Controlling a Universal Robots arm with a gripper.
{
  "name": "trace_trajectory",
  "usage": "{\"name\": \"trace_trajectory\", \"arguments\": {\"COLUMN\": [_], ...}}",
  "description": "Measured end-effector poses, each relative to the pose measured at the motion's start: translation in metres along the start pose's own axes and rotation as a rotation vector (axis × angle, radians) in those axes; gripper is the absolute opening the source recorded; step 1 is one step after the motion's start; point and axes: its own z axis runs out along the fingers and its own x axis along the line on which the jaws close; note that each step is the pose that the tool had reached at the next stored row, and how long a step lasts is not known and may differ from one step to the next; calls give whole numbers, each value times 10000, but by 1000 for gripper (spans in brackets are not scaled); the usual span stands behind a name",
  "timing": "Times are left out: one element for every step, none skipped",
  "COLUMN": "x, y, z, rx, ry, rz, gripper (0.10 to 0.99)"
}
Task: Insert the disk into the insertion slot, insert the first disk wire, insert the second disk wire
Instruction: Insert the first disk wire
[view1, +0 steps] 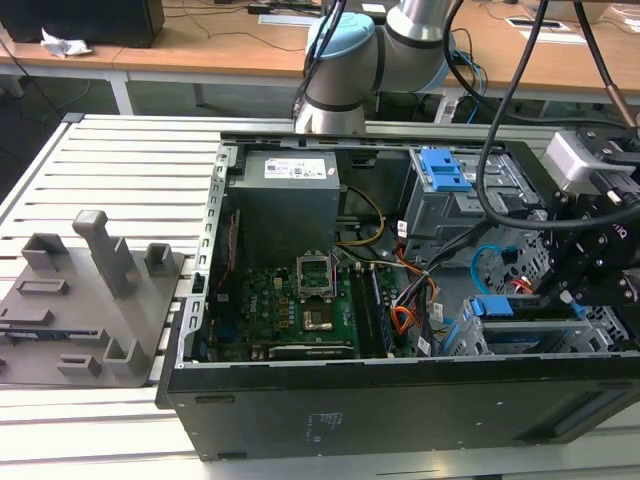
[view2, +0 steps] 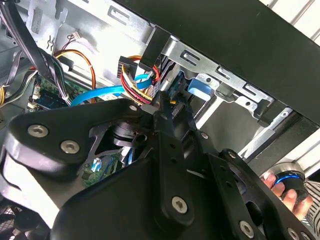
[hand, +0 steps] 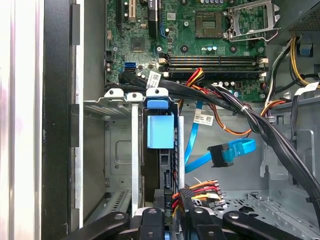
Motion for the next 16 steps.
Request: {"name": "trace_trajectory", "arguments": {"x": [0,0,1,0,1,-2,-3,-3,-3,-3,-3,-3,-3,-3,-3,-2], "y": [0,1,4,10,13,15,16,18,19,20,21,22,22,22,27,44], "z": [0,-8,-64,-161,-210,-248,-272,-299,-322,-339,-363,-373,-373,-374,-375,-373], "rx": [0,0,0,1,0,1,1,1,1,1,1,1,1,1,1,1], "ry": [1,-3,-9,2,0,2,1,1,3,0,1,-1,-1,0,2,1], "rz": [0,0,0,1,0,0,0,0,0,0,0,0,0,0,0,1], "gripper": [259,259,259,259,259,259,243,176,114,114,106,106,106,106,106,106]}}
